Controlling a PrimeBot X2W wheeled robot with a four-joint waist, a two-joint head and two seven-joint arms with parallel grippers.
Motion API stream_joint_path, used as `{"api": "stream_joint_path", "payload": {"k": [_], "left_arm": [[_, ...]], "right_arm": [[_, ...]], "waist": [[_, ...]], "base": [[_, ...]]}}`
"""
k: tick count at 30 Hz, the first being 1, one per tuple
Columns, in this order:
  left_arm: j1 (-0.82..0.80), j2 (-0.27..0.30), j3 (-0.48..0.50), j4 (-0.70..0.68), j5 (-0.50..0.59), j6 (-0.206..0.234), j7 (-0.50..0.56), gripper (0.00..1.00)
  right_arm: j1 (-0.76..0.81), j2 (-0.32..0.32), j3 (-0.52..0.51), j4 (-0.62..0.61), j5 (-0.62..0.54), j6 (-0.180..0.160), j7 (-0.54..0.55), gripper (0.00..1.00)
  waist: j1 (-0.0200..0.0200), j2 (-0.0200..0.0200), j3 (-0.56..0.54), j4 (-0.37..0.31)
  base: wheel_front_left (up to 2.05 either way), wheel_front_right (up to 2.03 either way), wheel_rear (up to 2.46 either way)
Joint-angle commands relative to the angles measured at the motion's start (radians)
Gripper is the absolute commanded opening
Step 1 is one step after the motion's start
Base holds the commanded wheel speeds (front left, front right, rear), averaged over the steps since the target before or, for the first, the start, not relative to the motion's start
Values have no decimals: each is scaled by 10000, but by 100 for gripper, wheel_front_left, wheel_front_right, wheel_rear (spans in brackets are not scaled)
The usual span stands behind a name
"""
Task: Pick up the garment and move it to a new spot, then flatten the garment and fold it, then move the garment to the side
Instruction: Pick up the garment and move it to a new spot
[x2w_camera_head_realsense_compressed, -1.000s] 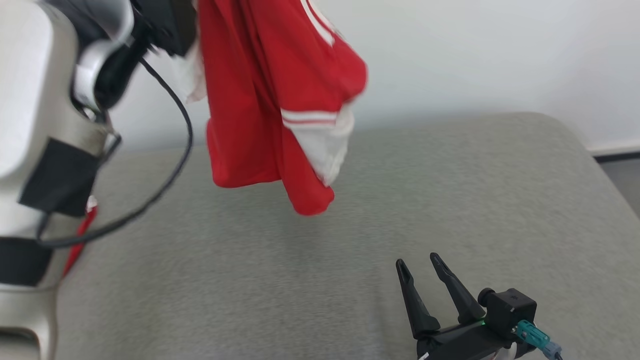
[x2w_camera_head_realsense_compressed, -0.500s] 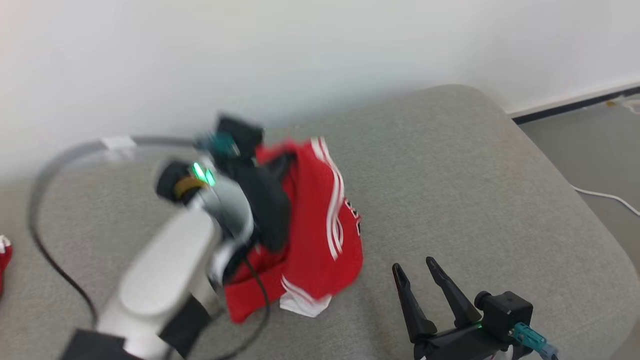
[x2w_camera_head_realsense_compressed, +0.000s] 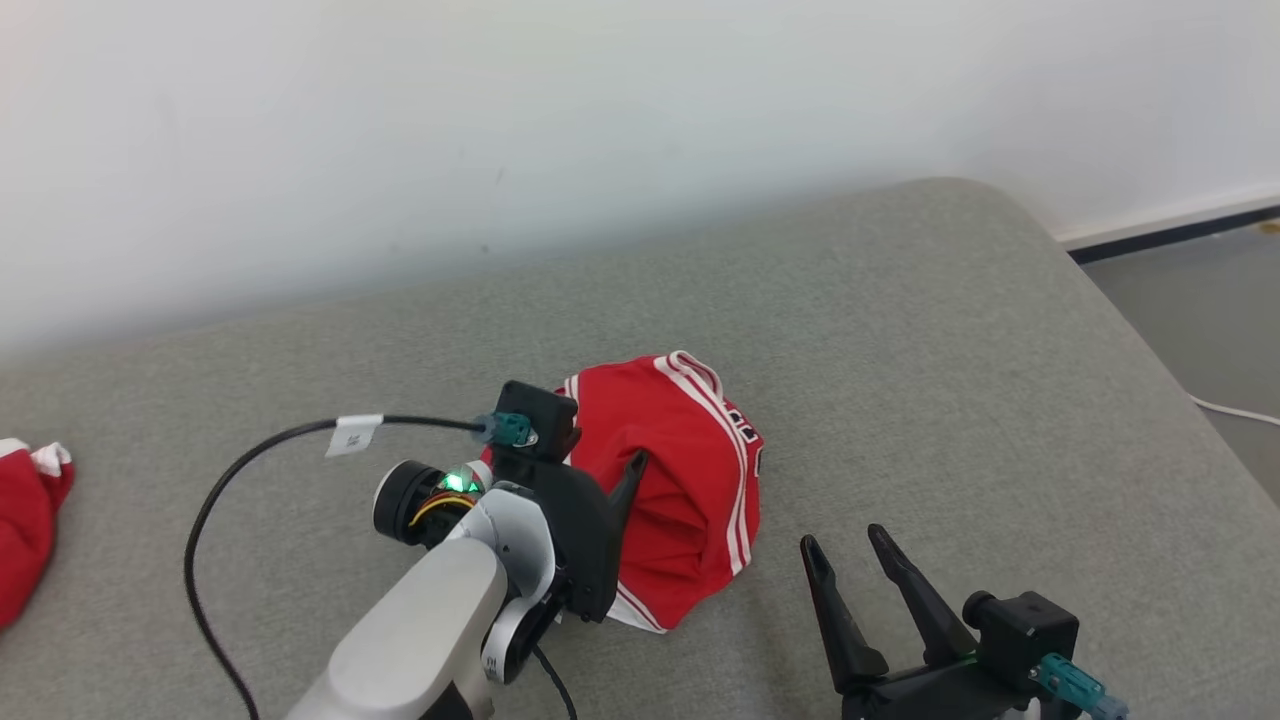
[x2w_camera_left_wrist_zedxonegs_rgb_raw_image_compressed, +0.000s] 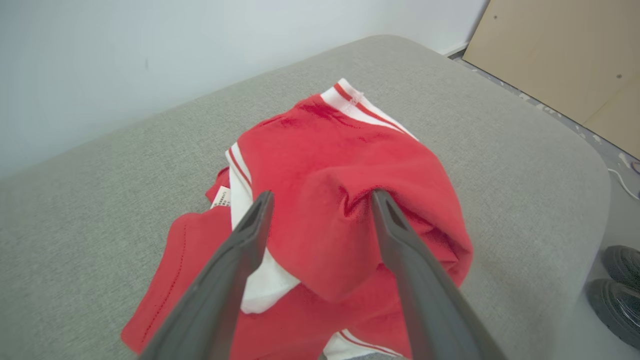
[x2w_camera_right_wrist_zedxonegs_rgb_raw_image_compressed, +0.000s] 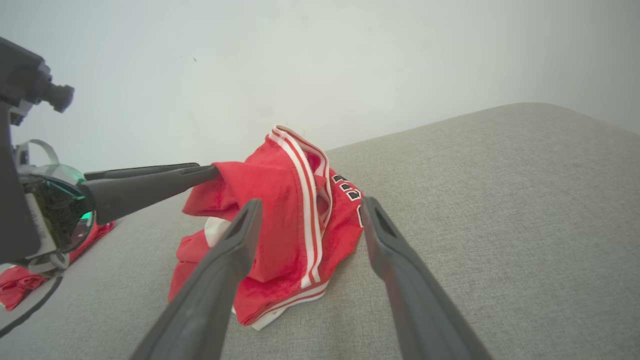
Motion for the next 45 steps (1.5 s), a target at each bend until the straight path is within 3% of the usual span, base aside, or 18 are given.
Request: {"api": "stream_joint_path", "payload": {"k": [1, 8, 14, 17, 20, 26, 29, 38, 45], "left_arm": [[325, 22, 88, -127, -14, 122, -270, 100], [1509, 530, 635, -1656, 176, 832, -2320, 100], [3502, 1265, 1565, -3615, 251, 1800, -4448, 100], [4553, 1593, 2058, -4494, 514, 2037, -4819, 100], [6080, 1278, 3494, -5885, 1119, 2349, -4866, 100], [7759, 455, 5291, -6910, 2106, 2047, -4870, 100], [8493, 153, 6115, -6725, 2874, 1311, -4872, 100], [8920, -311, 7066, -5960, 3919, 221, -4874, 100], [8984, -527, 7383, -5725, 4157, -201, -4874, 100]], "right_arm": [[100, 26, -60, -33, -82, -21, 30, 100], [279, 23, -613, -163, -143, -21, 53, 100], [507, 25, -1237, -323, -154, -21, 101, 100], [631, 27, -1539, -362, -132, -21, 51, 100], [914, 24, -1896, -356, -251, -21, -24, 100], [1139, 27, -2002, -301, -365, -21, -146, 100], [1229, 25, -1900, -165, -551, -21, -340, 100], [1522, 27, -1850, 211, -1217, -21, -559, 100], [1616, 27, -1933, 324, -1418, -21, -617, 100]], "waist": [[0, 0, -170, 300], [0, 0, -370, 882], [0, 0, -478, 1402], [0, 0, -493, 1701], [0, 0, -493, 2092], [0, 0, -511, 2371], [0, 0, -533, 2474], [0, 0, -600, 2373], [0, 0, -648, 2062]], "base": [[0, 0, 0], [0, 0, 0], [0, 0, 0], [0, 0, 0], [0, 0, 0], [0, 0, 0], [0, 0, 0], [0, 0, 0], [0, 0, 0]]}}
